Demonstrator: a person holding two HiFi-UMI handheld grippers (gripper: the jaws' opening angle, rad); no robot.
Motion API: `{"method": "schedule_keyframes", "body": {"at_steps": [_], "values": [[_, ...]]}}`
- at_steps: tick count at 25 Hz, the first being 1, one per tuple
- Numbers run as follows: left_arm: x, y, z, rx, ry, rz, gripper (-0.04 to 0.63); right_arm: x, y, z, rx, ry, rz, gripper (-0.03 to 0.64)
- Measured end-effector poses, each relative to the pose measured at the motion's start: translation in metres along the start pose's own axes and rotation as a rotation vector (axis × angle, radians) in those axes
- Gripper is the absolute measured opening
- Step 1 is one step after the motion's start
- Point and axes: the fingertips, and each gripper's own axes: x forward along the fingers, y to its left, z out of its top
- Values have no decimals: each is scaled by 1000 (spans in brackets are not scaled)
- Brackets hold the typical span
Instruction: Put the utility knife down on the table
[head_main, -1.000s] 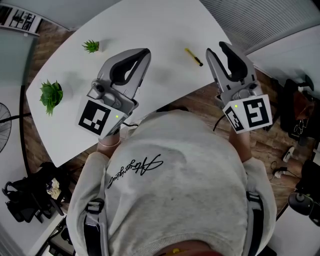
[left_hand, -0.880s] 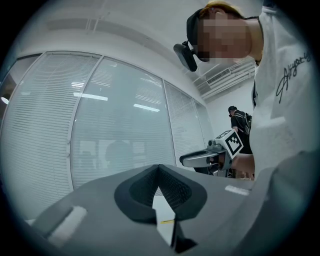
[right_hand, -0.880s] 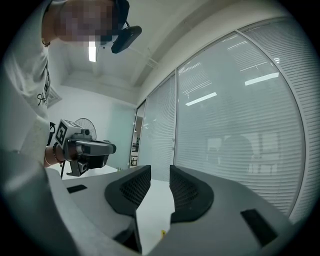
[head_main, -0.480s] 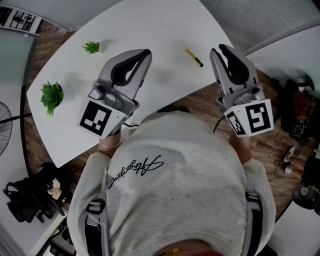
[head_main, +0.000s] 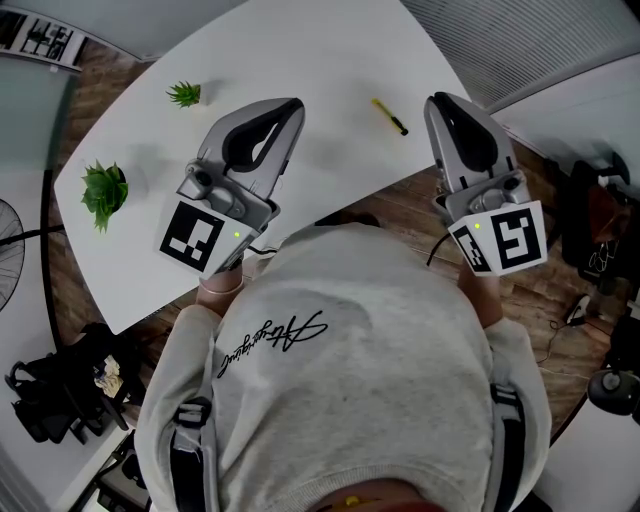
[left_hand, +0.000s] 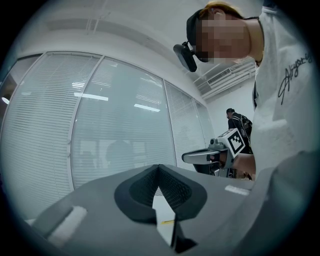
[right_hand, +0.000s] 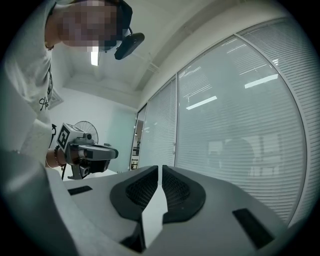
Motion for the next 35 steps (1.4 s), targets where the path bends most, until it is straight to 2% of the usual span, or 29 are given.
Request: {"method": "schedule_keyframes", "body": {"at_steps": [4, 13, 21, 35], "values": [[0, 0, 0, -2, -1, -1, -11, -1, -1, 2, -1, -7, -6, 3], [-3, 2, 0, -3, -1, 1, -11, -2, 1, 11, 21, -53, -5, 3], [-6, 8, 1, -8, -9, -6, -11, 3, 3, 10, 59, -53, -10, 2], [-13, 20, -3, -31, -20, -59, -11, 13, 22, 10, 64, -45, -36, 2]]}}
